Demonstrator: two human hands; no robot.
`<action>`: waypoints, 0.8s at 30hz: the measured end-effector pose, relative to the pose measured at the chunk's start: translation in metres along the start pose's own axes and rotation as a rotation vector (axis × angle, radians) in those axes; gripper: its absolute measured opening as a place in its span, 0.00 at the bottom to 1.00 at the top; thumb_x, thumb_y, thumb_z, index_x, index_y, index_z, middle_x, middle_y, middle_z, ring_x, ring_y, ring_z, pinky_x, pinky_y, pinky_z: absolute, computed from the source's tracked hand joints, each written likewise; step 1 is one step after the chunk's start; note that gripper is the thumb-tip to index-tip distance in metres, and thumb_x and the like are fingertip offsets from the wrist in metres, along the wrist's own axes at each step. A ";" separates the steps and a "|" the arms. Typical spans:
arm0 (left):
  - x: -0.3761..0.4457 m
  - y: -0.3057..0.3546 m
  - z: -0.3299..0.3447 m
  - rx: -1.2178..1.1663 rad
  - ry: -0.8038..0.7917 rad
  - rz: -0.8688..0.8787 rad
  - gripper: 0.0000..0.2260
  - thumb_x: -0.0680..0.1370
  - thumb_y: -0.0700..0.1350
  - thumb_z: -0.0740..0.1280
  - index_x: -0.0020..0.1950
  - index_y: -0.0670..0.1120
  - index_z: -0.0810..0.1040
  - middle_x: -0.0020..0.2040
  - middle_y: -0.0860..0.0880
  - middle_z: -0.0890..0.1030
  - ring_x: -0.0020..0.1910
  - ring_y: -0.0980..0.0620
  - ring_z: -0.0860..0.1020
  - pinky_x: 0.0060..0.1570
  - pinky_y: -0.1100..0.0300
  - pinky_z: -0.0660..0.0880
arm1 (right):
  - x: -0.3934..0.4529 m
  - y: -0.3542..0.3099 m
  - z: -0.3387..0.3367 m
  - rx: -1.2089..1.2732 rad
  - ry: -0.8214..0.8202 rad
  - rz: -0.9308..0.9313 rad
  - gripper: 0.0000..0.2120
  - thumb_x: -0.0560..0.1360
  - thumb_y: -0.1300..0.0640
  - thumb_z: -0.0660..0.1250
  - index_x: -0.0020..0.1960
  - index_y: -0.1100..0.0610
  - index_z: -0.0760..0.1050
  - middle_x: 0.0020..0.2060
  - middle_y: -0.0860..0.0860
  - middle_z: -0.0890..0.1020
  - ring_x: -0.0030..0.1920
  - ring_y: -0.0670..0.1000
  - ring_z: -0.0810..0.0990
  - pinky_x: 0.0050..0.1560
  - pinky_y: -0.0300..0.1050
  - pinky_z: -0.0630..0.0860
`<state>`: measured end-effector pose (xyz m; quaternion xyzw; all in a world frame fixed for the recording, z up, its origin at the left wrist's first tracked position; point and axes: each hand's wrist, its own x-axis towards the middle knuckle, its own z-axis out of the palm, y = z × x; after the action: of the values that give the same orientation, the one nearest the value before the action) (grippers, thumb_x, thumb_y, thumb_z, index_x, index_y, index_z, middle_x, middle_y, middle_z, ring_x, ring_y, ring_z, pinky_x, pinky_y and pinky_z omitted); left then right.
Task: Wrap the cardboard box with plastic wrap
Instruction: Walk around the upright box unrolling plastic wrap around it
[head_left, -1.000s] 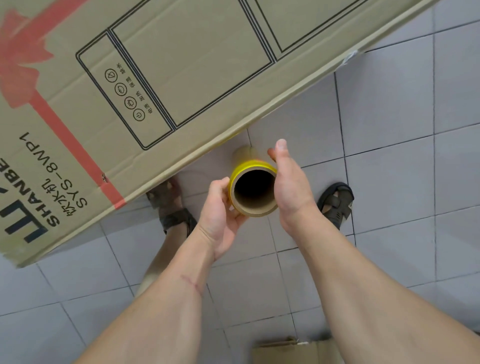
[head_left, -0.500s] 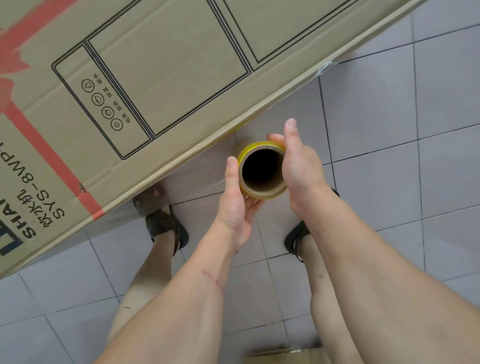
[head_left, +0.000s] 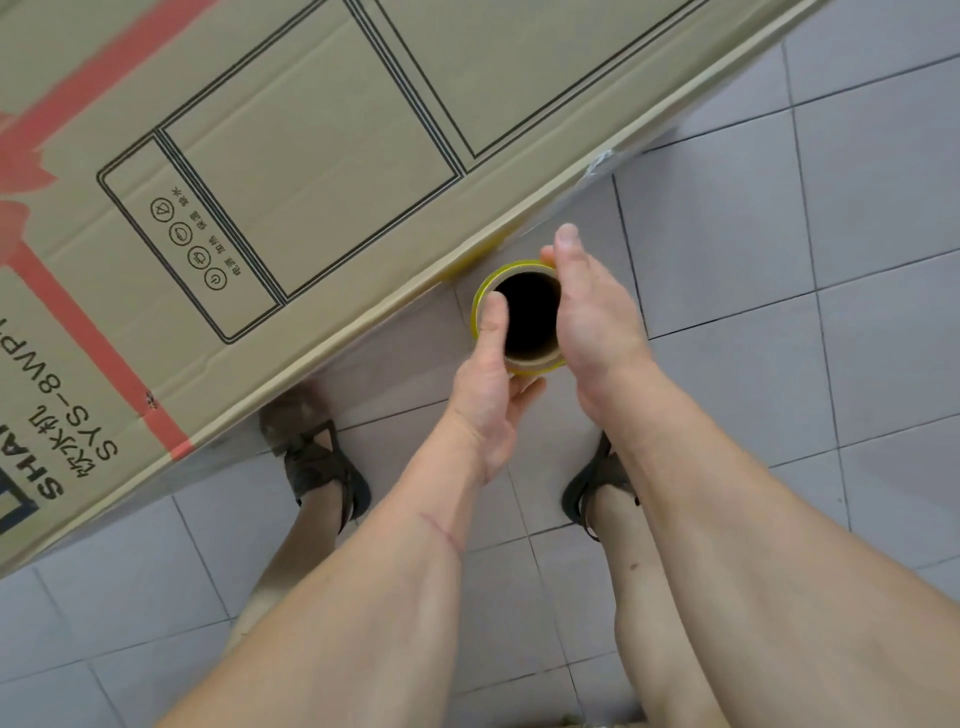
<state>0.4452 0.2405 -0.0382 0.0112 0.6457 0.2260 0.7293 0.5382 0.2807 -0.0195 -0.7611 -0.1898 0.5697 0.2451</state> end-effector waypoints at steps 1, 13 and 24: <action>-0.001 0.000 0.008 0.016 0.016 -0.003 0.25 0.81 0.64 0.63 0.66 0.45 0.80 0.62 0.47 0.86 0.63 0.49 0.82 0.72 0.47 0.73 | 0.001 0.001 -0.002 -0.014 0.009 -0.017 0.18 0.83 0.42 0.54 0.60 0.50 0.77 0.50 0.41 0.79 0.52 0.41 0.76 0.53 0.37 0.70; -0.002 -0.002 0.035 -0.172 0.180 0.108 0.42 0.64 0.76 0.58 0.64 0.47 0.82 0.59 0.46 0.87 0.60 0.49 0.84 0.64 0.52 0.77 | 0.013 0.015 -0.029 0.003 -0.200 -0.031 0.21 0.85 0.45 0.52 0.75 0.50 0.67 0.70 0.46 0.72 0.67 0.41 0.68 0.71 0.43 0.64; 0.015 0.042 0.024 -0.022 0.157 0.048 0.19 0.82 0.59 0.65 0.50 0.45 0.85 0.46 0.52 0.89 0.52 0.53 0.84 0.67 0.52 0.75 | 0.014 -0.004 -0.020 0.043 -0.120 0.160 0.26 0.83 0.40 0.51 0.78 0.48 0.62 0.75 0.43 0.67 0.73 0.42 0.63 0.75 0.45 0.59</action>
<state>0.4558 0.2898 -0.0358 0.0009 0.6977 0.2507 0.6711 0.5609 0.2892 -0.0232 -0.7330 -0.1307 0.6359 0.2033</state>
